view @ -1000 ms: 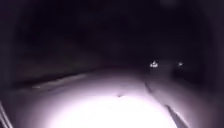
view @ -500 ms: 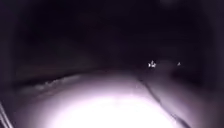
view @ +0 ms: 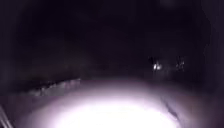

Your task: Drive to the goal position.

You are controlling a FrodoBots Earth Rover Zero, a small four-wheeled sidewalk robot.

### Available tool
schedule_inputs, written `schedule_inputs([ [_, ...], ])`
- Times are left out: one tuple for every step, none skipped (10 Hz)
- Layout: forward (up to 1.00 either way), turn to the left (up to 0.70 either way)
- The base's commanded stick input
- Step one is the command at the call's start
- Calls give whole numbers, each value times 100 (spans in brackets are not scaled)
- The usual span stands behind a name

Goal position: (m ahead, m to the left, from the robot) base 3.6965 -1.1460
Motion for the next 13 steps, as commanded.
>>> schedule_inputs([
  [100,0],
  [100,0],
  [100,0],
  [100,0],
  [100,0],
  [100,0],
  [100,0],
  [100,0],
  [100,0],
  [100,0],
  [100,-3],
  [100,-9],
  [100,-15],
])
